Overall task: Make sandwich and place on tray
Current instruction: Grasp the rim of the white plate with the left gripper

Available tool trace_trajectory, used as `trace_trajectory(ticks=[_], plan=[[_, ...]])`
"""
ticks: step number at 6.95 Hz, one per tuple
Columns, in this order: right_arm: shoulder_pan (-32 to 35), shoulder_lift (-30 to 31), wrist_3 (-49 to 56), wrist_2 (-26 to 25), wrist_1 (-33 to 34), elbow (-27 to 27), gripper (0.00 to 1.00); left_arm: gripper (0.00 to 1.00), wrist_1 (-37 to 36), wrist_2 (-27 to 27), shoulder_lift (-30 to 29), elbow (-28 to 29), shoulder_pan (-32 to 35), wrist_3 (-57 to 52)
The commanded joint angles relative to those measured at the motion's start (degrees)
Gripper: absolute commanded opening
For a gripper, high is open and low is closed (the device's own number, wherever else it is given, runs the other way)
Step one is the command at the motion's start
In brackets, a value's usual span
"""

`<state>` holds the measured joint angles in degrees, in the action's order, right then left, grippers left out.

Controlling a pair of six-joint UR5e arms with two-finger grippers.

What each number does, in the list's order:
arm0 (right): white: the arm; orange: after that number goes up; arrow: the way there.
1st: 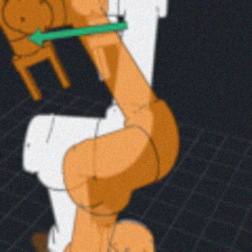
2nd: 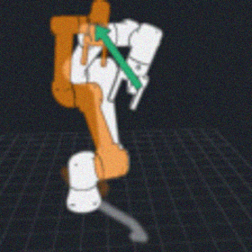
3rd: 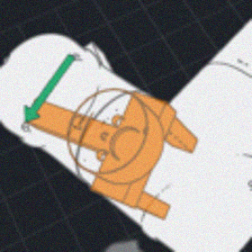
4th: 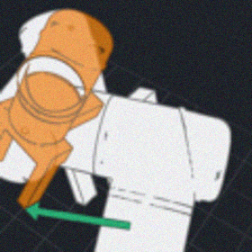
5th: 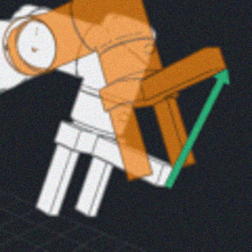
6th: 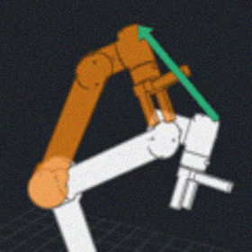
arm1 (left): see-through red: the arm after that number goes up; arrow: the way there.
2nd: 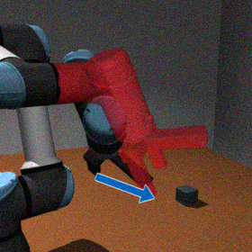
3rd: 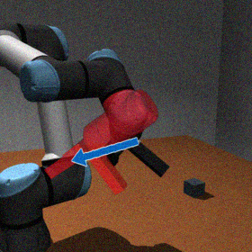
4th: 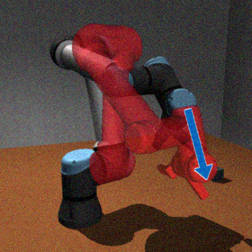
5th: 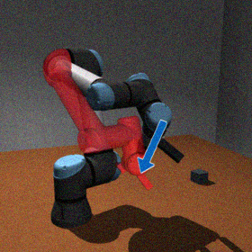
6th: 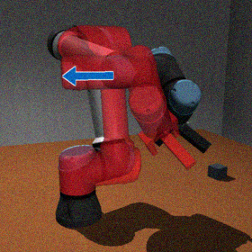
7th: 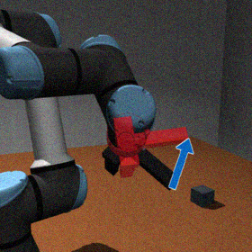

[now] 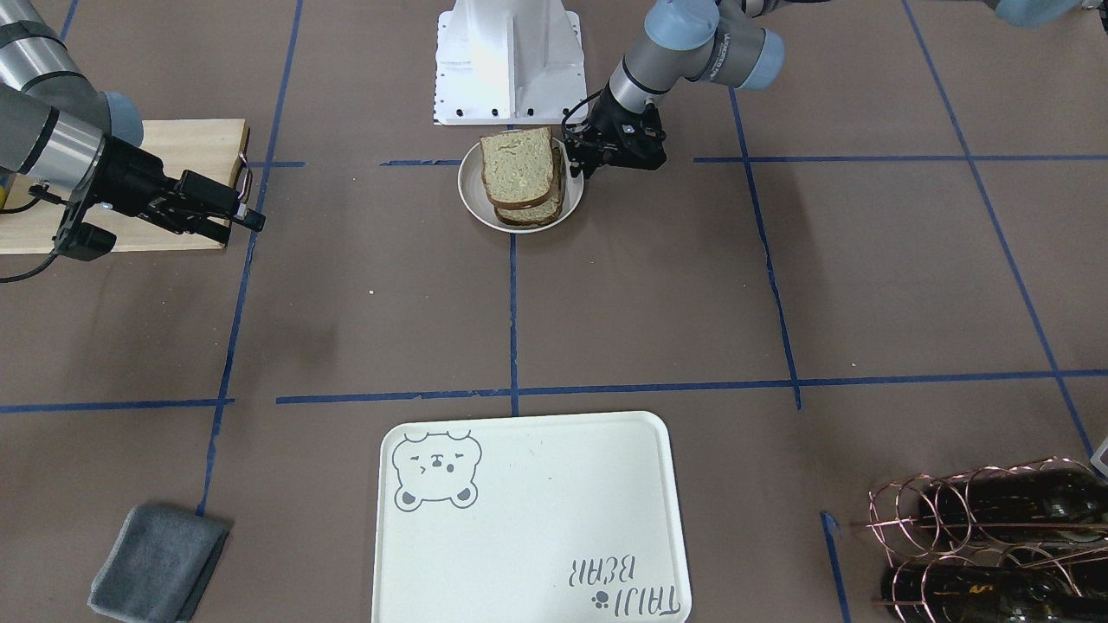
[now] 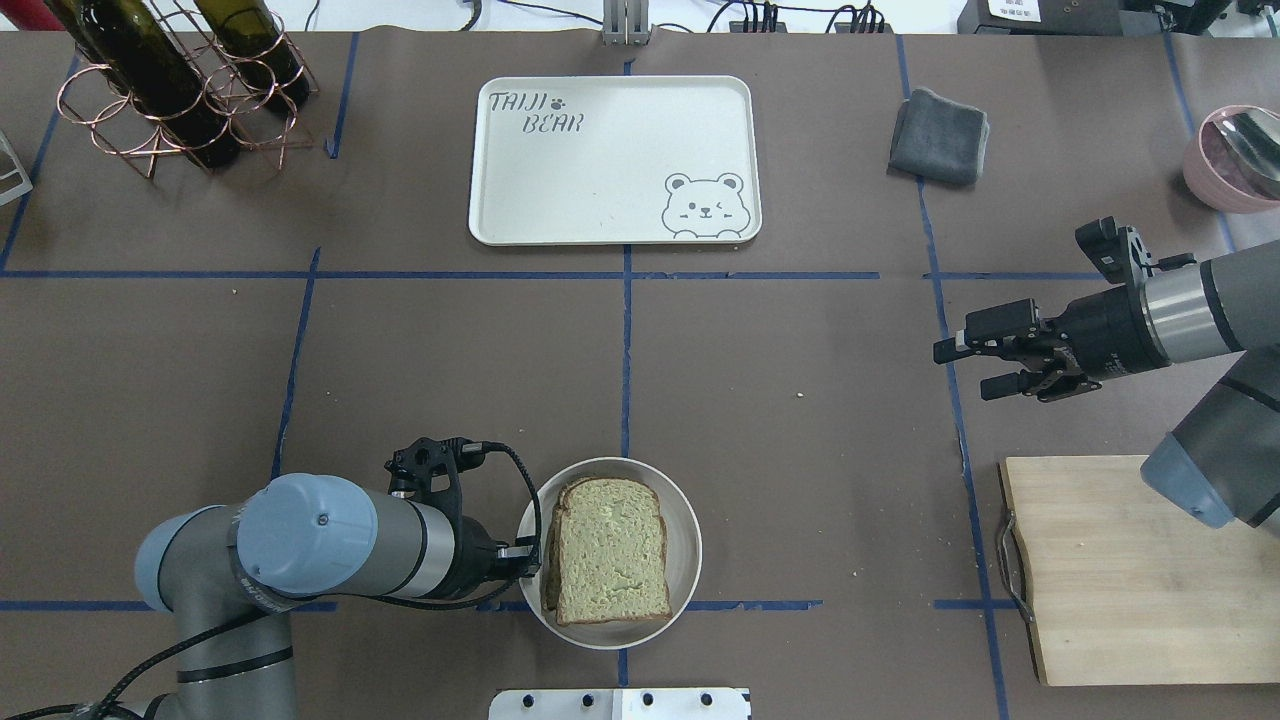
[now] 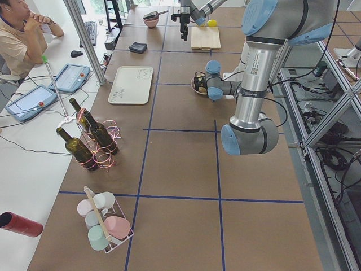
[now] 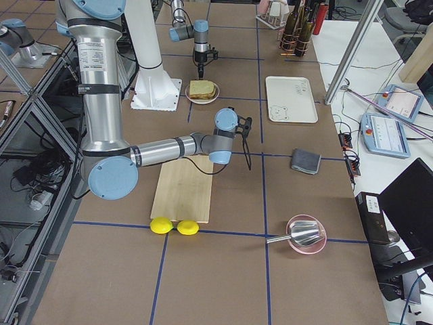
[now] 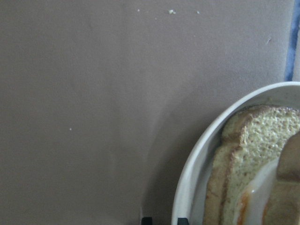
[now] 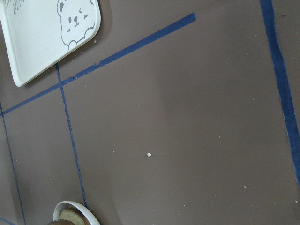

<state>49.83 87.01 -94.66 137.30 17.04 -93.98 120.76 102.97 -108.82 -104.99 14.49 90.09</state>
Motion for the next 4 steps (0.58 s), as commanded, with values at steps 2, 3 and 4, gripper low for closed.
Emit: trace_trajectory(ticks=[2,3,4], plan=[[0.00,0.00,0.00,0.16,-0.25,0.02,1.00,0.26,-0.09,0.04,-0.52,0.66,-0.78,0.00],[0.00,0.09,-0.09,0.16,-0.34,0.02,1.00,0.25,-0.09,0.04,-0.69,0.84,-0.78,0.00],[0.09,0.09,-0.09,0.16,-0.34,-0.06,1.00,0.24,0.00,0.13,-0.69,0.84,-0.78,0.00]])
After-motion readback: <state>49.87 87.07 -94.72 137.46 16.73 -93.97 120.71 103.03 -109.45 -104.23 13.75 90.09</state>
